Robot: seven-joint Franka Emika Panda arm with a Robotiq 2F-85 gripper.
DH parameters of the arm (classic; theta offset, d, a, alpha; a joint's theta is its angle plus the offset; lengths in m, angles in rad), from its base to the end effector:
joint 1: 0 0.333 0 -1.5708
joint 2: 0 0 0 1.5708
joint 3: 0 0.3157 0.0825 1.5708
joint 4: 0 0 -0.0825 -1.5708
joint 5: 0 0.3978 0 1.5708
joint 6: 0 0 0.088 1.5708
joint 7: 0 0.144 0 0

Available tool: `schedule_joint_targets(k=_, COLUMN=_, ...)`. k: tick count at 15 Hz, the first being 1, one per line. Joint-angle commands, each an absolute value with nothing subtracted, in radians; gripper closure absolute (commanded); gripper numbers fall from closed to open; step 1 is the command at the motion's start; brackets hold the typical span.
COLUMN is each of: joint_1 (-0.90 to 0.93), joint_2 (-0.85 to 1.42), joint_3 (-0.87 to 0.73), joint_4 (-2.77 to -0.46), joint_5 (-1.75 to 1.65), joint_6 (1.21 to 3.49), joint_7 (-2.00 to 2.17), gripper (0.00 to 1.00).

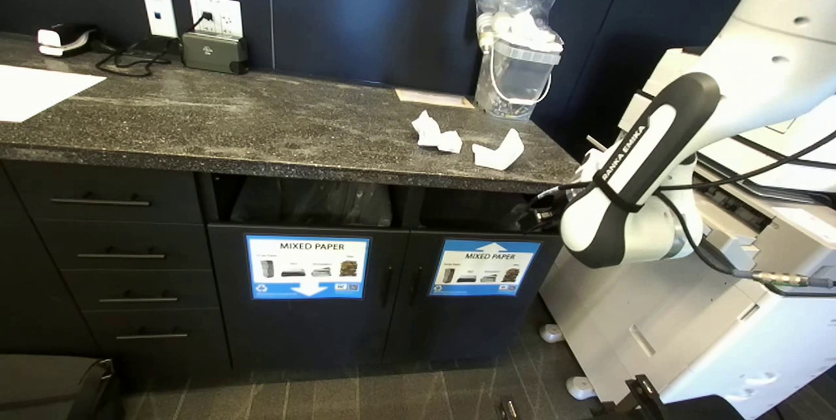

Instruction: Put one piece of paper in the right bin

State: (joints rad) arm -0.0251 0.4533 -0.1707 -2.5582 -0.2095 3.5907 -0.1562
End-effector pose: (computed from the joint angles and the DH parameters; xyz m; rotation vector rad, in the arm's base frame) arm 0.4910 -0.0744 0.1254 2.8757 0.3109 0.8311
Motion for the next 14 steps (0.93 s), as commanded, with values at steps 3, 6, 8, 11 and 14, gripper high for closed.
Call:
schedule_joint_targets(k=3, joint_1=0.219, joint_2=0.103, joint_3=-0.390, joint_4=-2.758, joint_5=-0.064, joint_6=3.138, joint_7=-0.201, gripper=0.00)
schedule_joint_targets(k=6, joint_1=0.342, joint_2=0.061, joint_3=-0.620, joint_4=-2.683, joint_5=-0.335, joint_6=2.879, joint_7=0.009, gripper=0.00)
schedule_joint_targets(k=8, joint_1=0.424, joint_2=-0.005, joint_3=-0.726, joint_4=-2.653, joint_5=-0.503, joint_6=2.724, joint_7=0.161, gripper=0.00)
schedule_joint_targets(k=11, joint_1=0.228, joint_2=-0.187, joint_3=-0.526, joint_4=-2.662, joint_5=-0.760, joint_6=2.526, joint_7=0.360, gripper=0.00)
schedule_joint_targets(k=14, joint_1=0.097, joint_2=-0.337, joint_3=-0.314, joint_4=-2.708, joint_5=-0.700, joint_6=2.372, joint_7=0.345, gripper=0.00)
